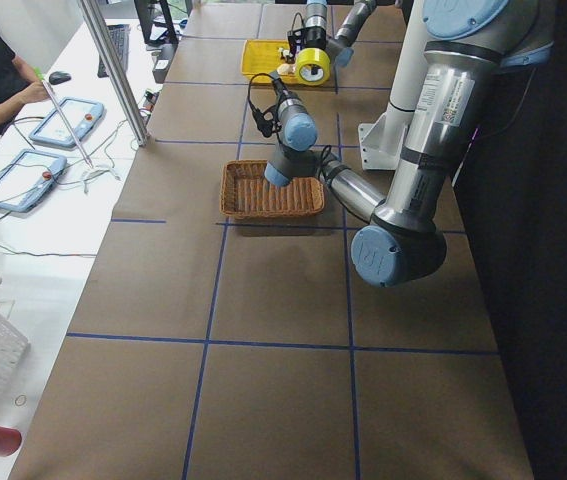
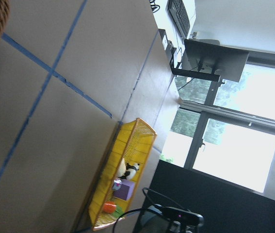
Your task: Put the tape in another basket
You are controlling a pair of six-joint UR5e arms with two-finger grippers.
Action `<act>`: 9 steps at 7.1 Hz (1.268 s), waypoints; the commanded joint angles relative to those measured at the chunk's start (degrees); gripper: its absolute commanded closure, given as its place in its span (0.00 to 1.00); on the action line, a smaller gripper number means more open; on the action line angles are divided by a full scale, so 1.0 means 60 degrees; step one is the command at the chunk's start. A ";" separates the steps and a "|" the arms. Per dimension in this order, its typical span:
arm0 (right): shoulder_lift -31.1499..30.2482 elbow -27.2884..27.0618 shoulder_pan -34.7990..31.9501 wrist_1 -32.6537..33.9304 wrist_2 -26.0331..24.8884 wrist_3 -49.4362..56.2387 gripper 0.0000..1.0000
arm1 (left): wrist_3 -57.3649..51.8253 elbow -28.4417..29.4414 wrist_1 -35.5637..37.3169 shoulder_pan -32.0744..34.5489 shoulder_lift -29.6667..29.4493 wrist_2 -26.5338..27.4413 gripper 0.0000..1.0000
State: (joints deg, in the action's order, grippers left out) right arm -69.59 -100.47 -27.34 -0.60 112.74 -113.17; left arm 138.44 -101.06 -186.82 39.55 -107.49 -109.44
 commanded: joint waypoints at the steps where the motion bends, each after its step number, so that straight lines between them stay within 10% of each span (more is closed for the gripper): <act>1: 0.0056 -0.0028 0.0206 -0.0002 -0.0069 0.0010 0.98 | 0.0423 -0.0060 -0.0138 -0.1151 -0.0350 0.0995 0.00; 9: 0.0041 0.0060 0.0513 -0.0002 -0.0347 0.0024 0.98 | 0.0379 -0.0075 -0.0124 -0.1917 -0.0981 0.1189 0.00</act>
State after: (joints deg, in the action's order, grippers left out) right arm -69.36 -100.03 -24.77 -0.61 111.39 -113.03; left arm 140.81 -101.51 -187.63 28.55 -113.34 -102.33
